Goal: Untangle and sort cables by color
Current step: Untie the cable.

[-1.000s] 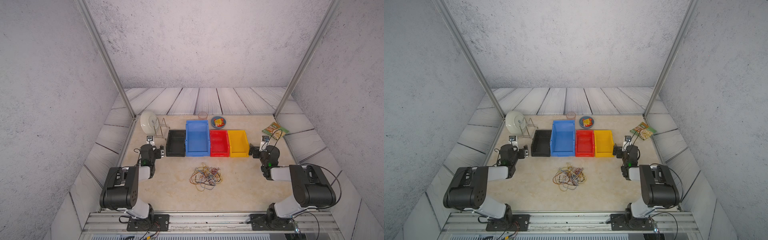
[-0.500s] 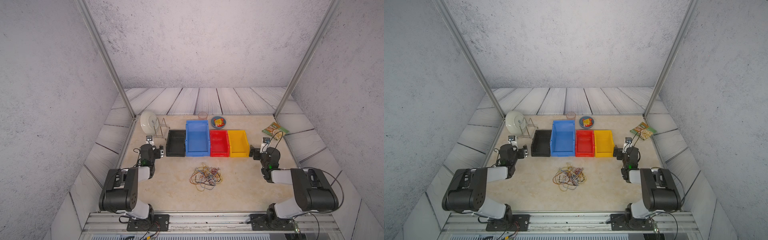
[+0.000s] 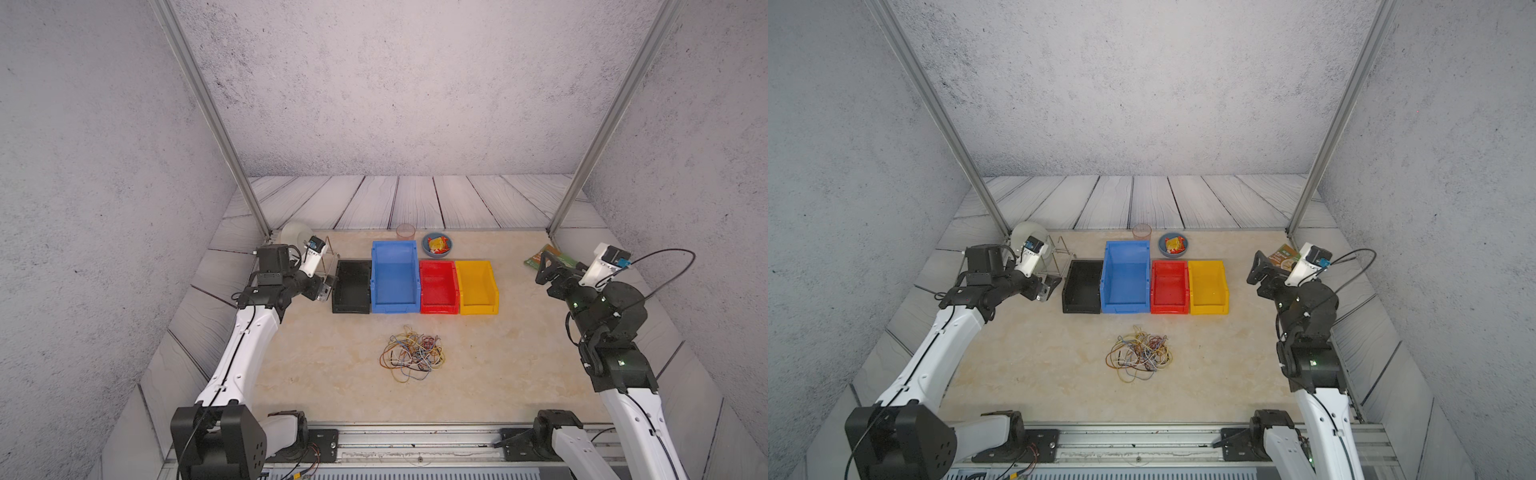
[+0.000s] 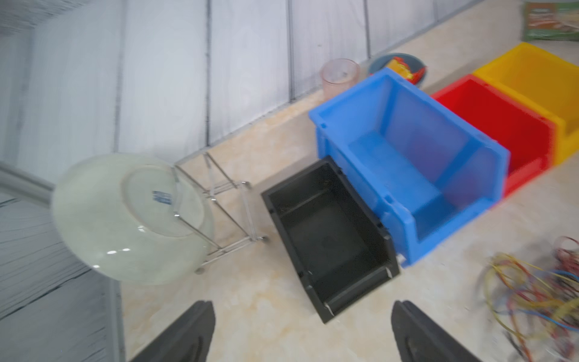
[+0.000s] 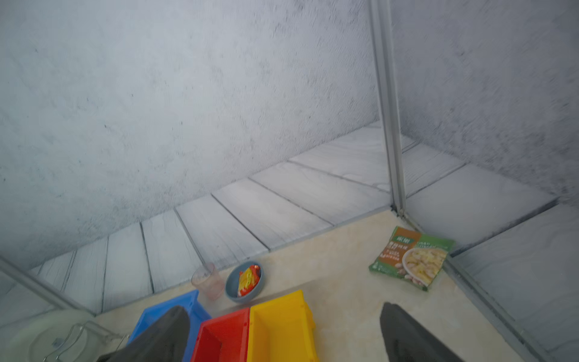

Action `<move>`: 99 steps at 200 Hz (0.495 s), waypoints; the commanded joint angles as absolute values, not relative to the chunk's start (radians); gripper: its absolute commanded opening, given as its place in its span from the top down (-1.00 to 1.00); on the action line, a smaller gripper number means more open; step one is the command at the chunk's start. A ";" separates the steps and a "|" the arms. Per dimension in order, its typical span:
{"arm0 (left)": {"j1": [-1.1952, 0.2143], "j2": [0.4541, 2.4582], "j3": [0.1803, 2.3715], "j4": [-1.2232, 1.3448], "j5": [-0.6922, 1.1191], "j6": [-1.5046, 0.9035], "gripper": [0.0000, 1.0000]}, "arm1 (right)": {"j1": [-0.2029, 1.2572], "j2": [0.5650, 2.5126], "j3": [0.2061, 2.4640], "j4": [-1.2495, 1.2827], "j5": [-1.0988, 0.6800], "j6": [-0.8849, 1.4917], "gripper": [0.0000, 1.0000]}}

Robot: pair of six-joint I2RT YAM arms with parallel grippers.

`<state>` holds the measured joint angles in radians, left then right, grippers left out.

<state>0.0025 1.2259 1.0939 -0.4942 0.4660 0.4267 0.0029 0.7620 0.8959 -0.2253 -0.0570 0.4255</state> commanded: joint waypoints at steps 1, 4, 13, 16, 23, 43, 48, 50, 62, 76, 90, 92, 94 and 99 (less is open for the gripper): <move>0.000 1.209 1.156 -0.796 0.639 0.491 -0.90 | 0.038 0.860 0.960 -0.474 -0.217 0.400 -0.98; 0.000 1.209 1.163 -0.811 0.650 0.486 -0.90 | 0.047 0.870 0.965 -0.488 -0.216 0.393 -0.99; 0.000 1.208 1.181 -0.847 0.683 0.454 -0.90 | 0.086 0.893 0.978 -0.518 -0.196 0.360 -0.99; 0.000 1.209 1.186 -0.855 0.691 0.438 -0.90 | 0.104 0.900 0.981 -0.531 -0.187 0.352 -0.99; 0.000 1.207 1.190 -0.859 0.700 0.392 -0.90 | 0.142 0.917 0.986 -0.553 -0.162 0.335 -0.99; 0.000 1.194 1.185 -0.841 0.677 0.294 -0.90 | 0.262 0.969 0.984 -0.577 -0.062 0.318 -0.99; 0.000 1.192 1.184 -0.832 0.661 0.275 -0.90 | 0.295 0.985 0.979 -0.568 -0.042 0.318 -0.99; 0.000 1.192 1.182 -0.825 0.658 0.271 -0.90 | 0.306 0.988 0.978 -0.566 -0.034 0.319 -0.99; 0.000 1.190 1.170 -0.790 0.609 0.222 -0.90 | 0.367 1.038 0.974 -0.551 0.014 0.341 -0.99; 0.000 1.193 1.152 -0.742 0.557 0.154 -0.90 | 0.417 1.104 0.981 -0.525 0.032 0.363 -0.98; 0.000 1.192 1.136 -0.712 0.525 0.115 -0.90 | 0.469 1.186 1.012 -0.521 0.056 0.375 -0.99; 0.000 1.192 1.135 -0.709 0.518 0.109 -0.90 | 0.478 1.198 1.020 -0.526 0.061 0.376 -0.99; 0.000 1.191 1.134 -0.706 0.513 0.104 -0.90 | 0.485 1.209 1.028 -0.530 0.065 0.378 -0.99; 0.000 1.192 1.130 -0.700 0.503 0.090 -0.90 | 0.504 1.240 1.050 -0.543 0.075 0.380 -0.99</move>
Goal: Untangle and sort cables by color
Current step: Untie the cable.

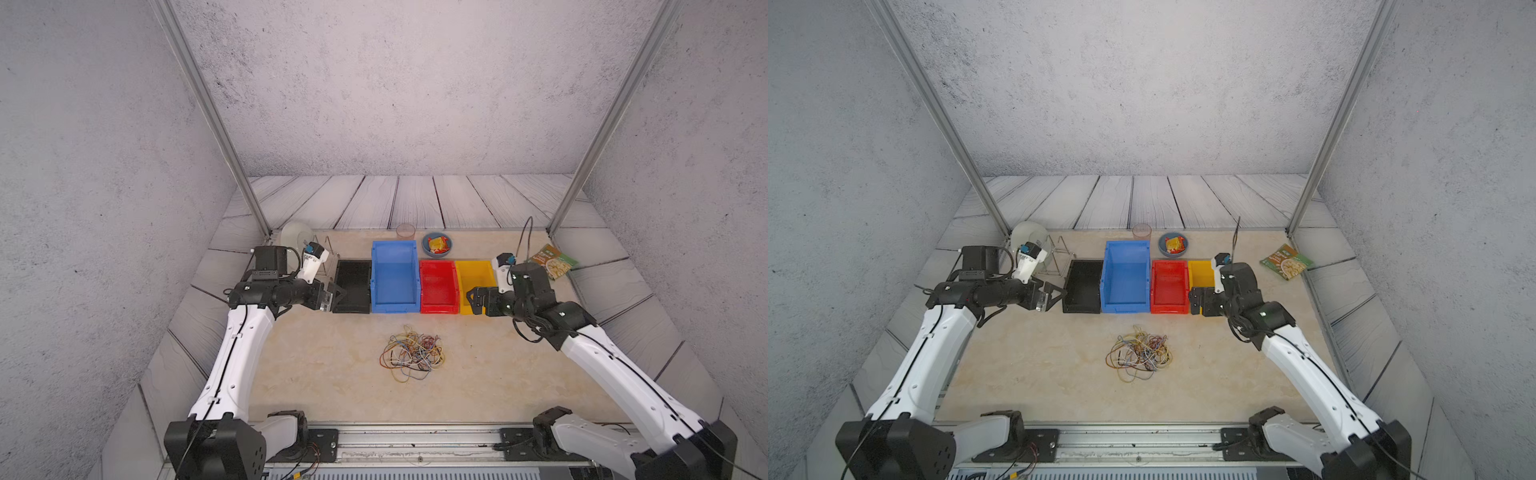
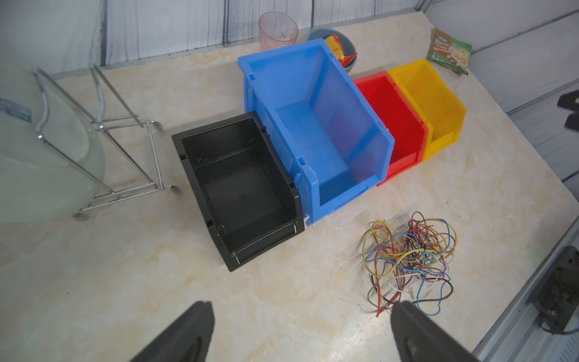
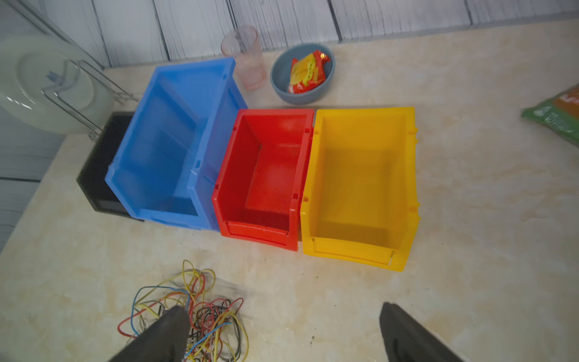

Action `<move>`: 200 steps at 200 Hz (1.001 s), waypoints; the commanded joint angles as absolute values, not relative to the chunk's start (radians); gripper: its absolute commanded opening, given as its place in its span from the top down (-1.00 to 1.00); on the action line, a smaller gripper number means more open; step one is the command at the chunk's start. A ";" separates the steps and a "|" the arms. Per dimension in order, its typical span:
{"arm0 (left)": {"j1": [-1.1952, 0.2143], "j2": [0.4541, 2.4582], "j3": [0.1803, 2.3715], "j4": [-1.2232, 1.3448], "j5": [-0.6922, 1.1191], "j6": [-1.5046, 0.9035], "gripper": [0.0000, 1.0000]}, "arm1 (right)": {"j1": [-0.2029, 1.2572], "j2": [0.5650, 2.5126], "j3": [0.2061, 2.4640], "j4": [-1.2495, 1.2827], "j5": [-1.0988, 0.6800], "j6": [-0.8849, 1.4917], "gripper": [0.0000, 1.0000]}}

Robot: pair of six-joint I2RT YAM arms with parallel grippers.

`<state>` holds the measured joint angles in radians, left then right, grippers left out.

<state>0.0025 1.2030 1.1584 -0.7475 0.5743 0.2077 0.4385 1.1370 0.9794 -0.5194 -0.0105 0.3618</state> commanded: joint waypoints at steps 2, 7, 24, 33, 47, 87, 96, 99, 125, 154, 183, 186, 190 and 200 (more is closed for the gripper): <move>0.000 1.191 1.129 -0.699 0.500 0.087 -0.90 | 0.511 1.253 1.060 -0.549 0.077 0.380 -0.99; 0.000 1.192 1.127 -0.696 0.491 0.082 -0.90 | 0.529 1.285 1.084 -0.566 0.078 0.380 -0.99; -0.001 1.199 1.127 -0.696 0.488 0.080 -0.90 | 0.570 1.390 1.188 -0.644 0.027 0.369 -0.98; -0.002 1.204 1.126 -0.700 0.501 0.090 -0.90 | 0.583 1.440 1.228 -0.670 -0.025 0.357 -0.99; -0.001 1.211 1.127 -0.734 0.601 0.159 -0.90 | 0.598 1.492 1.270 -0.680 -0.139 0.324 -0.98; -0.001 1.207 1.120 -0.891 0.884 0.427 -0.71 | 0.596 1.638 1.439 -0.833 -0.551 0.165 -0.93; -0.002 1.206 1.114 -0.910 0.899 0.460 -0.71 | 0.595 1.680 1.495 -0.894 -0.634 0.127 -0.91; -0.001 1.205 1.111 -0.913 0.902 0.467 -0.71 | 0.596 1.694 1.513 -0.915 -0.657 0.117 -0.90; -0.001 1.201 1.094 -0.939 0.913 0.518 -0.71 | 0.596 1.716 1.518 -0.850 -0.690 0.121 -0.87; -0.001 1.193 1.072 -0.933 0.905 0.533 -0.71 | 0.594 1.708 1.504 -0.815 -0.557 0.138 -0.89; -0.004 1.195 1.019 -0.913 0.904 0.579 -0.69 | 0.595 1.686 1.473 -0.822 -0.427 0.143 -0.89; -0.006 1.196 1.014 -0.911 0.904 0.580 -0.69 | 0.594 1.680 1.467 -0.821 -0.426 0.143 -0.89; -0.007 1.199 1.010 -0.912 0.907 0.583 -0.69 | 0.594 1.676 1.460 -0.821 -0.428 0.145 -0.89; -0.011 1.201 1.003 -0.921 0.926 0.594 -0.68 | 0.594 1.669 1.444 -0.820 -0.451 0.154 -0.90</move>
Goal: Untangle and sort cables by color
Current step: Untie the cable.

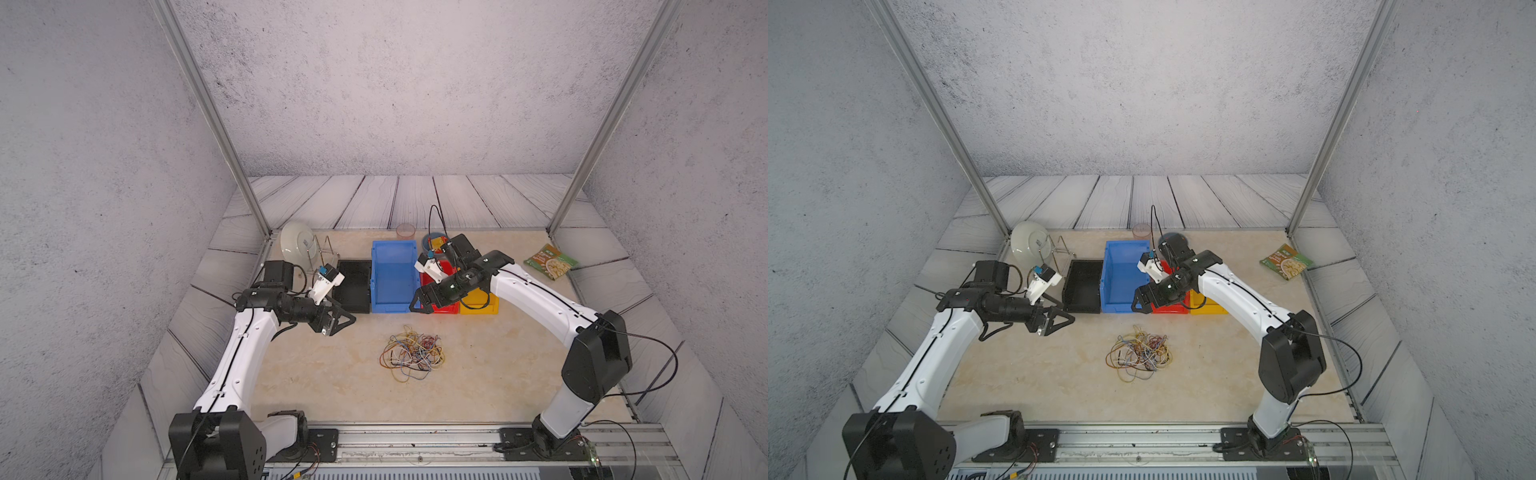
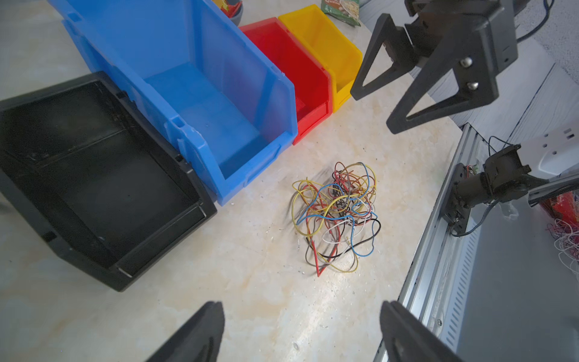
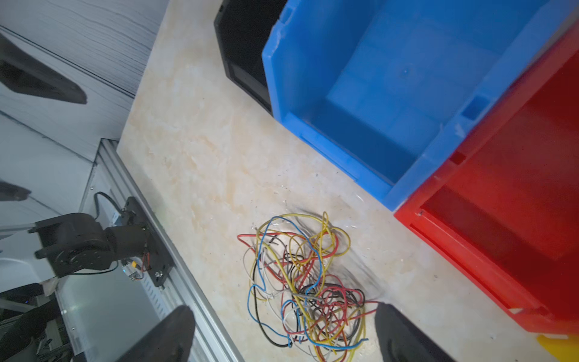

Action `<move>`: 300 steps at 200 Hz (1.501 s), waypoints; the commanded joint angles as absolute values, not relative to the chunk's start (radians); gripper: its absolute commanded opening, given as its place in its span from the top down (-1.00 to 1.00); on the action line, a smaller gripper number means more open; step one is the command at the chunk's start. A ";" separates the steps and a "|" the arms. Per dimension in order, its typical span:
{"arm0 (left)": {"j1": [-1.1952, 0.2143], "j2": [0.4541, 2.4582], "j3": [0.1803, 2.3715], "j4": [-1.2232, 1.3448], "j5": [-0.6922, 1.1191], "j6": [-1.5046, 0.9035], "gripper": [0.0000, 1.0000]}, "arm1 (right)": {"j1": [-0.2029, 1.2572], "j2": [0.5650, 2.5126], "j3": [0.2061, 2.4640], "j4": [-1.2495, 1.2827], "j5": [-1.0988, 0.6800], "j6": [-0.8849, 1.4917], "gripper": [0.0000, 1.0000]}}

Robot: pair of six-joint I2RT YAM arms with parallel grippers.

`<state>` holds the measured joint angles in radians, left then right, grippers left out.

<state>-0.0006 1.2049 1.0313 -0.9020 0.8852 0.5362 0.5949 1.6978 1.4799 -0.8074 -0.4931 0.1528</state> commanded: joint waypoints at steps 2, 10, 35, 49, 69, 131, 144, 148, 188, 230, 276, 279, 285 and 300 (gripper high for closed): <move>-0.012 1.201 1.003 -0.924 0.932 0.598 -0.68 | 0.595 1.669 1.440 -0.820 -0.456 0.156 -0.89; -0.017 1.200 1.001 -0.933 0.949 0.615 -0.67 | 0.597 1.669 1.429 -0.825 -0.487 0.160 -0.89; -0.069 1.208 0.984 -0.937 0.946 0.665 -0.63 | 0.623 1.660 1.364 -0.802 -0.508 0.149 -0.83; -0.116 1.225 0.973 -0.932 0.904 0.688 -0.62 | 0.643 1.662 1.341 -0.775 -0.520 0.149 -0.73; -0.184 1.244 0.958 -0.900 0.810 0.705 -0.62 | 0.693 1.671 1.348 -0.769 -0.482 0.106 -0.64; -0.193 1.252 0.947 -0.913 0.824 0.748 -0.64 | 0.770 1.693 1.326 -0.655 -0.402 -0.028 -0.24; -0.191 1.250 0.942 -0.914 0.825 0.754 -0.64 | 0.770 1.705 1.315 -0.629 -0.399 -0.045 -0.22; -0.190 1.252 0.942 -0.914 0.828 0.755 -0.64 | 0.770 1.710 1.310 -0.623 -0.399 -0.055 -0.22; -0.163 1.251 0.941 -0.915 0.846 0.752 -0.59 | 0.771 1.774 1.312 -0.631 -0.435 -0.105 -0.07; -0.146 1.244 0.939 -0.923 0.870 0.756 -0.59 | 0.771 1.821 1.299 -0.640 -0.474 -0.173 0.14; -0.146 1.246 0.936 -0.922 0.876 0.757 -0.61 | 0.772 1.876 1.341 -0.647 -0.476 -0.182 0.49; -0.146 1.246 0.938 -0.923 0.876 0.756 -0.60 | 0.772 1.875 1.341 -0.648 -0.478 -0.183 0.50; -0.146 1.246 0.936 -0.921 0.878 0.756 -0.60 | 0.773 1.876 1.342 -0.646 -0.480 -0.183 0.51; -0.146 1.246 0.937 -0.923 0.882 0.756 -0.61 | 0.772 1.872 1.332 -0.633 -0.474 -0.186 0.65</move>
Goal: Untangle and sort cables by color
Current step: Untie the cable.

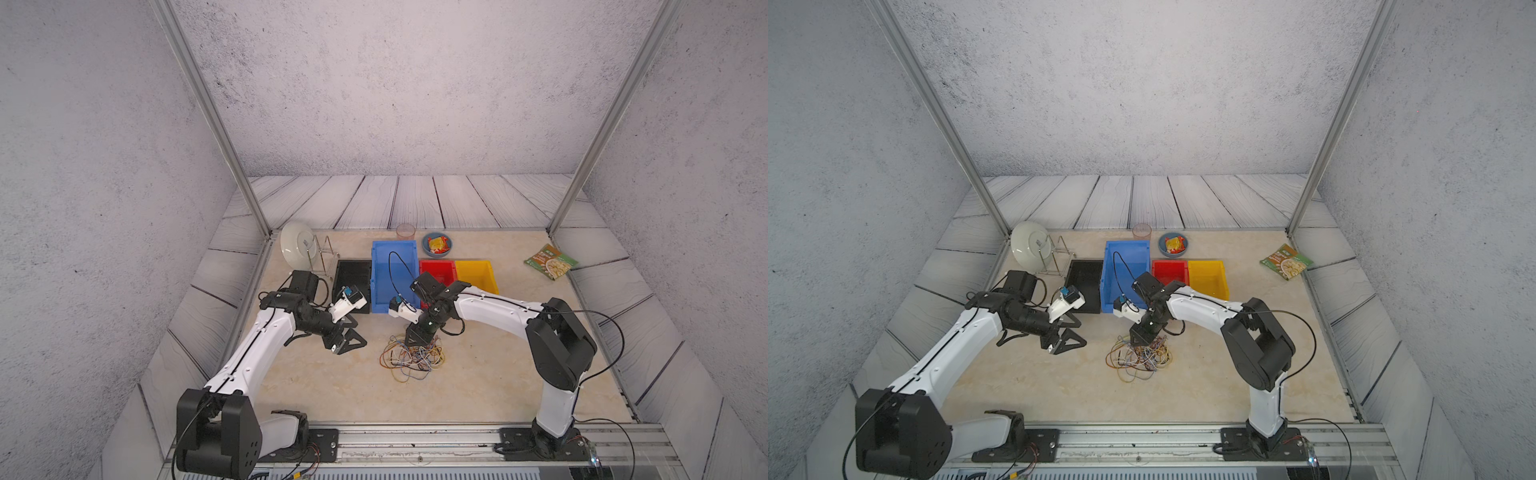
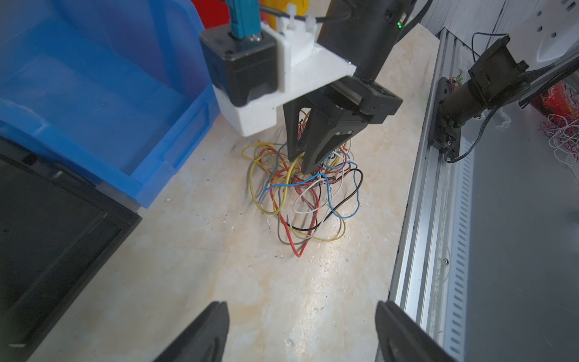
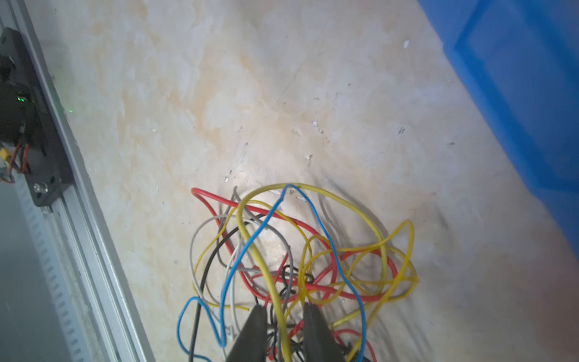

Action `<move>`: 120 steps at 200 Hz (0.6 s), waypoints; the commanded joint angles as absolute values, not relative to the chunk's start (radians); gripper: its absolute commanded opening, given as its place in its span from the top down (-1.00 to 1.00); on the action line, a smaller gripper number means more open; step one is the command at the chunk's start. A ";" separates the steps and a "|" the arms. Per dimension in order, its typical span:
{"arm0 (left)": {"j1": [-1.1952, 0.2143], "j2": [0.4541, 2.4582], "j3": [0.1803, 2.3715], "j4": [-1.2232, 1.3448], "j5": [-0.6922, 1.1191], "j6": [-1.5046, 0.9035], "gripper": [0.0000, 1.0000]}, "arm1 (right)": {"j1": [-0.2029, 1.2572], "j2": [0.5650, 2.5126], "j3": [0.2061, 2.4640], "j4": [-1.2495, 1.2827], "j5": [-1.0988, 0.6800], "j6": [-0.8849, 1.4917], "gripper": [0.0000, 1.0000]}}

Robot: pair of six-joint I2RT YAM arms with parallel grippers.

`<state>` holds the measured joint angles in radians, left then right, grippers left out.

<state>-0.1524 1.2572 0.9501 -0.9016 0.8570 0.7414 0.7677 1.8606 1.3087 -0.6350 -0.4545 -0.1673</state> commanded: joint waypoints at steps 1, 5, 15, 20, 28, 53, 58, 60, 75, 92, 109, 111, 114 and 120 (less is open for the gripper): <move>-0.146 1.246 0.938 -0.923 0.882 0.757 -0.61 | 0.771 1.873 1.332 -0.632 -0.474 -0.186 0.67; -0.146 1.246 0.937 -0.921 0.882 0.757 -0.61 | 0.771 1.872 1.330 -0.632 -0.473 -0.189 0.74; -0.146 1.246 0.939 -0.921 0.884 0.755 -0.62 | 0.771 1.864 1.330 -0.634 -0.467 -0.191 0.91; -0.146 1.246 0.941 -0.922 0.887 0.754 -0.62 | 0.771 1.857 1.330 -0.634 -0.465 -0.193 0.96; -0.146 1.246 0.947 -0.921 0.896 0.746 -0.62 | 0.772 1.836 1.329 -0.635 -0.455 -0.192 1.00; -0.146 1.248 0.982 -0.894 0.941 0.679 -0.64 | 0.774 1.722 1.295 -0.605 -0.380 -0.181 1.00; -0.146 1.249 0.987 -0.873 0.954 0.646 -0.64 | 0.772 1.697 1.287 -0.600 -0.363 -0.179 1.00; -0.146 1.250 0.990 -0.864 0.960 0.631 -0.64 | 0.772 1.687 1.283 -0.597 -0.356 -0.178 1.00; -0.147 1.266 1.024 -0.822 1.010 0.525 -0.54 | 0.771 1.618 1.262 -0.571 -0.281 -0.155 1.00; -0.164 1.289 1.057 -0.756 1.069 0.377 -0.38 | 0.773 1.551 1.249 -0.541 -0.141 -0.096 1.00; -0.206 1.312 1.074 -0.686 1.092 0.269 -0.35 | 0.774 1.496 1.240 -0.515 -0.028 -0.036 1.00; -0.212 1.316 1.076 -0.680 1.092 0.259 -0.35 | 0.773 1.489 1.240 -0.512 -0.019 -0.025 1.00; -0.222 1.322 1.078 -0.670 1.090 0.247 -0.35 | 0.774 1.479 1.237 -0.505 -0.007 -0.011 1.00; -0.240 1.334 1.083 -0.653 1.088 0.227 -0.35 | 0.774 1.464 1.232 -0.489 0.008 0.019 1.00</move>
